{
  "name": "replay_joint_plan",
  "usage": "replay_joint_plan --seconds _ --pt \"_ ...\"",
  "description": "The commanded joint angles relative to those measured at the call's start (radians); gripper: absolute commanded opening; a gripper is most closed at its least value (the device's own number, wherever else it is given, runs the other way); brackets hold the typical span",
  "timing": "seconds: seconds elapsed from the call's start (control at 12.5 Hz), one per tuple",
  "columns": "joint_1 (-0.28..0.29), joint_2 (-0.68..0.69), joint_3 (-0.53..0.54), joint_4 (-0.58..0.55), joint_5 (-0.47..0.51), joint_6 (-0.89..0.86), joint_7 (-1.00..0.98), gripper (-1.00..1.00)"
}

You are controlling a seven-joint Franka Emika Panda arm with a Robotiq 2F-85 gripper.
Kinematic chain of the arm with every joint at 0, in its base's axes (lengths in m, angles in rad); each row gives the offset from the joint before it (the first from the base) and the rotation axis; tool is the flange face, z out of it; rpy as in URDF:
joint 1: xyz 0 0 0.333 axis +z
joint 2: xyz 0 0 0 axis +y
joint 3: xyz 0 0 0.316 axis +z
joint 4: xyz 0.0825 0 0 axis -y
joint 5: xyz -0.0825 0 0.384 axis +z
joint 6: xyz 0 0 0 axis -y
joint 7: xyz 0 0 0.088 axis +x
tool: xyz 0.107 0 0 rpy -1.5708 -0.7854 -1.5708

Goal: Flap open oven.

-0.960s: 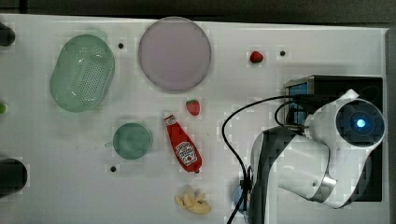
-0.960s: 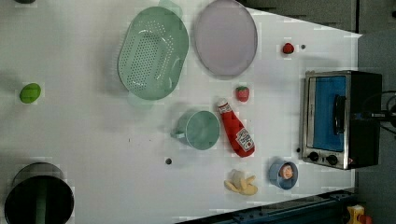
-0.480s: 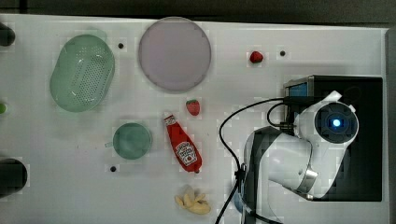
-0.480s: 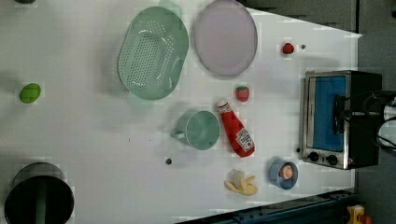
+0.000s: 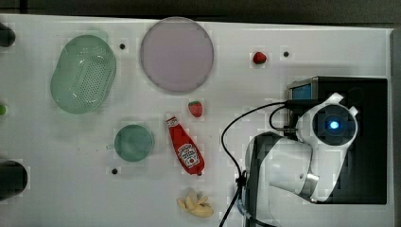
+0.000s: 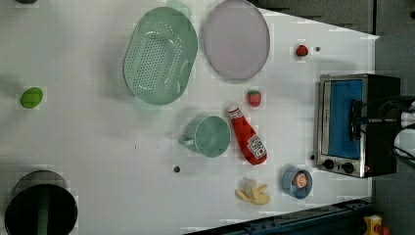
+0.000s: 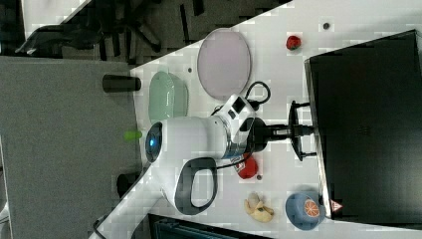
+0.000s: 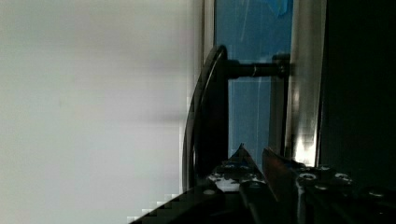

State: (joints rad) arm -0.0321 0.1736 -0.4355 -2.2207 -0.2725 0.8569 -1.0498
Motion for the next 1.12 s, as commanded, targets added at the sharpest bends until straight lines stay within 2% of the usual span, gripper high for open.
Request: replay_joint_plan --seconds 0.08,0.48,0.8,1.12 --pt "0.069 -0.004 0.024 -0.038 -0.103 -0.009 0.176 -0.65" --pt "0.135 0.005 0.087 -0.102 -0.243 -0.01 0.407 -0.65" --pt "0.168 0.074 0.152 -0.108 -0.477 -0.028 0.676 -0.65" --pt "0.198 0.195 0.198 -0.081 -0.551 -0.029 0.91 -0.65"
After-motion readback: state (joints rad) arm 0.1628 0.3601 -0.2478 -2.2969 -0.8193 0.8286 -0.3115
